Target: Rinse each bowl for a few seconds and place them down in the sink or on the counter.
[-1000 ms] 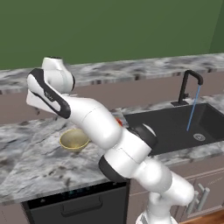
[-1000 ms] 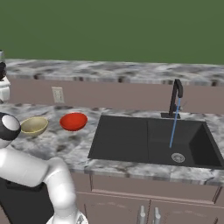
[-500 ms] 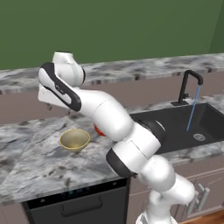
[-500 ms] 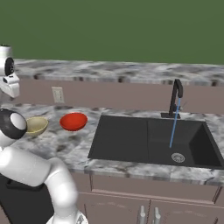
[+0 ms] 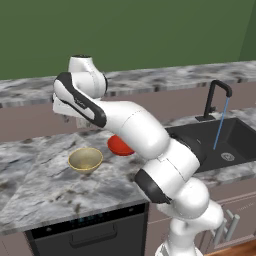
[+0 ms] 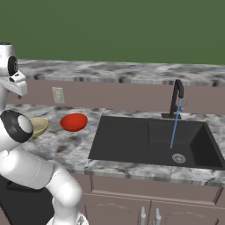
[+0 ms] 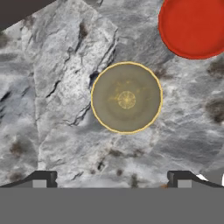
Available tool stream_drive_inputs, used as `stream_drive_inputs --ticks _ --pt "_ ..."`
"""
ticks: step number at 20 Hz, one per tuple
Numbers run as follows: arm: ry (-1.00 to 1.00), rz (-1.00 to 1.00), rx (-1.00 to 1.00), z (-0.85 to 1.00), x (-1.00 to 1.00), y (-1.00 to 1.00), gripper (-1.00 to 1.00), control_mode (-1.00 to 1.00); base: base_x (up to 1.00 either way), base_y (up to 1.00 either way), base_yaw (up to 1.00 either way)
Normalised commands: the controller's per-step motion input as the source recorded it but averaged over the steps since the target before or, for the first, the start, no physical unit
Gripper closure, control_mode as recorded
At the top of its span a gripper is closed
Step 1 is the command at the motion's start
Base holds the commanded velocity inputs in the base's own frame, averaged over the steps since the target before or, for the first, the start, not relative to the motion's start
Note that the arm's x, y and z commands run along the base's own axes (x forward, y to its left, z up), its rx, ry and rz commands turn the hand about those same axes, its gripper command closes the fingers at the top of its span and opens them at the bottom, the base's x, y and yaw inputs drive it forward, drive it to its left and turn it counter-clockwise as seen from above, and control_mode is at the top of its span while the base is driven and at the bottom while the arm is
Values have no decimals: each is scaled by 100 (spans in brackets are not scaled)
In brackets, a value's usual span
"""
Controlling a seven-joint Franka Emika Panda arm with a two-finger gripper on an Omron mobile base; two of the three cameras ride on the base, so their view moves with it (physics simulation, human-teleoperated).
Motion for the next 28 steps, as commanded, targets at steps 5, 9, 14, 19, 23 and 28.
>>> stream_drive_inputs --ticks 5,9,14,19,23,28 --pt "-19 6 0 -1 -21 -47 -100 -100 0 0 0" --pt "-20 4 3 0 -23 -50 -100 -100 0 0 0" --pt "-17 1 6 -6 -19 -46 -100 -100 0 0 0" --pt "-11 0 5 -15 -14 -35 -100 -100 0 0 0" --pt "0 0 1 -14 -5 -28 -100 -100 0 0 0" --pt "0 0 0 -11 -1 -25 -100 -100 0 0 0"
